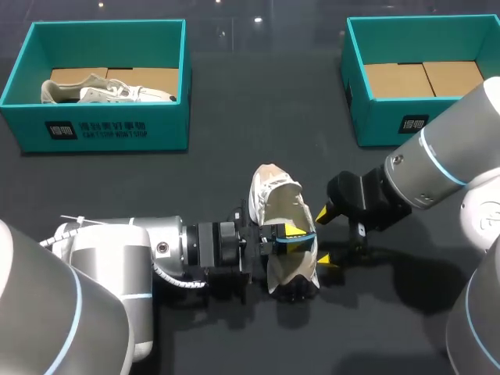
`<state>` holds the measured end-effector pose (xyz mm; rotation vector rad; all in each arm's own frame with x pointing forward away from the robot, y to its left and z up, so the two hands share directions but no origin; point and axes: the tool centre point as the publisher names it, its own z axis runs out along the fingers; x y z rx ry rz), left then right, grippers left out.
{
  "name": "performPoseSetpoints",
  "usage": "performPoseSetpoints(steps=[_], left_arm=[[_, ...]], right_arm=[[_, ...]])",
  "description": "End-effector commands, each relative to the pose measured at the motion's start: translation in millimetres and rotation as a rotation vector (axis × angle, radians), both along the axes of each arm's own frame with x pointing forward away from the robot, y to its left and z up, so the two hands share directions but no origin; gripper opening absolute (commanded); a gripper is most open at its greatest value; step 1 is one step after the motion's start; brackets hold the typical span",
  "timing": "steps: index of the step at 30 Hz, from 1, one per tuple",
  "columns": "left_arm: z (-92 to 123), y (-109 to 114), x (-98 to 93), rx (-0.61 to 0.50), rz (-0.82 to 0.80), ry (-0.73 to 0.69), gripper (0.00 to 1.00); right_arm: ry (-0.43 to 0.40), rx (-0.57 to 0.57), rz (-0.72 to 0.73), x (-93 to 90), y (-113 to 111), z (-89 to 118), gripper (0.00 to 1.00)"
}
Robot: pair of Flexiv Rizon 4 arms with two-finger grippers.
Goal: Take the shoe out of the shoebox, open the shoe tongue, remove and reinsert the insole, then place the shoe into the shoebox
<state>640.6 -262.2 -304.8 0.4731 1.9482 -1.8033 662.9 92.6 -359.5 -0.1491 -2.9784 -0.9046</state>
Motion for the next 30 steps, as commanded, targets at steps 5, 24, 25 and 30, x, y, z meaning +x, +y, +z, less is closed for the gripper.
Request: performPoseSetpoints(steps=[5,24,25,30], left_arm=[[-10,2,8.4,-0.001,-0.001,-0.01,0.0],[-40,8,27.9,0.05,0.03,0.017,0.0],[-42,8,29.1,0.058,0.037,0.017,0.0],[-47,10,34.8,0.061,0.049,0.02,0.0]], right_arm=[[-0.003,-0.001,-0.001,-1.4,1,-1,1.0],[-0.003,-0.001,-0.001,-1.4,1,-1,1.0],[-0.003,-0.001,-0.001,-1.4,1,-1,1.0],[-0.003,-0.001,-0.001,-1.4,1,-1,1.0]])
